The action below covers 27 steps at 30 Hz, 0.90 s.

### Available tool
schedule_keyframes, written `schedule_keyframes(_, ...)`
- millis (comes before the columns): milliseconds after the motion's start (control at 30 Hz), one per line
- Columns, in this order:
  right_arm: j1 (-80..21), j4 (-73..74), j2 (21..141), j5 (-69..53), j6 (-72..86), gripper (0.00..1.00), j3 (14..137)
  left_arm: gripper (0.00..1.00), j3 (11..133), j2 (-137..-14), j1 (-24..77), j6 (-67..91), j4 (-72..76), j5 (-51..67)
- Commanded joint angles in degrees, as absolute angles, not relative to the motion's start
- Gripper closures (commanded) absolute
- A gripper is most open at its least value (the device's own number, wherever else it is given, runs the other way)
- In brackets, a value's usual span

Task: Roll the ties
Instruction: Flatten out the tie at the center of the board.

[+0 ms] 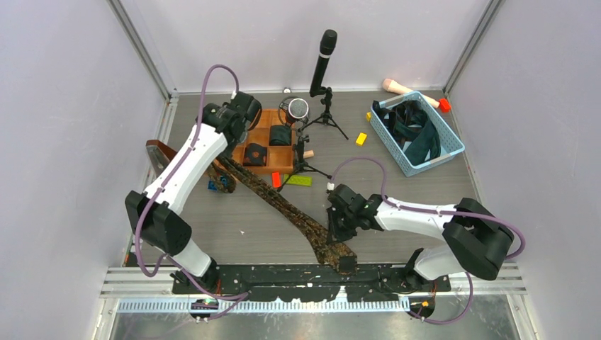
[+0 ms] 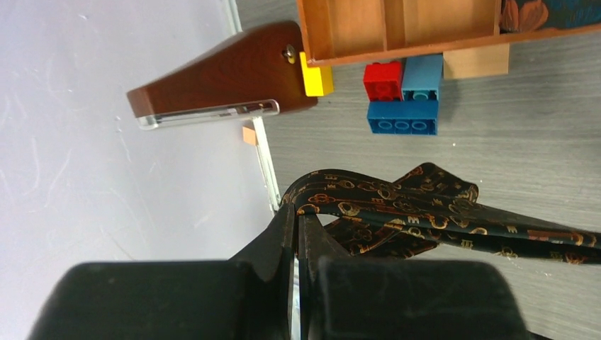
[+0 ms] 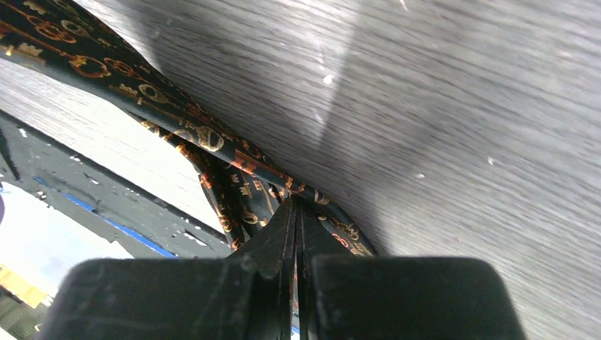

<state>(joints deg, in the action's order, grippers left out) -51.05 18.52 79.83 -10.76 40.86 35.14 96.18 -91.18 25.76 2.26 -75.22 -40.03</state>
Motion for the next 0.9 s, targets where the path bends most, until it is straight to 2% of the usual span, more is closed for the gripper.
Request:
schedule_keyframes(0, -51.5, 31.1, 79.6, -3.3, 40.7, 1.0, 35.9, 1.0, 93.4, -89.3, 25.4, 3.4, -73.7, -38.2)
schedule_keyframes(233, -51.5, 29.9, 78.3, -2.4, 42.5, 1.0, 36.5, 1.0, 88.5, -88.1, 25.5, 4.9, -69.2, -31.1)
schedule_keyframes(467, -51.5, 26.6, 75.3, -3.5, 42.8, 1.0, 37.0, 1.0, 86.4, -89.1, 25.6, 6.2, -67.2, -29.1)
schedule_keyframes(700, -51.5, 25.6, 66.6, 2.0, 44.8, 0.99, 37.1, 1.0, 86.1, -88.4, 25.8, 6.7, -66.3, -28.0)
schedule_keyframes(767, -51.5, 24.9, 64.1, 4.6, 46.1, 0.94, 36.7, 1.0, 86.0, -88.2, 25.8, 6.7, -66.2, -27.5)
schedule_keyframes(867, -51.5, 24.0, 62.6, 5.9, 49.5, 0.78, 36.1, 1.0, 86.0, -87.5, 25.8, 6.6, -65.9, -24.5)
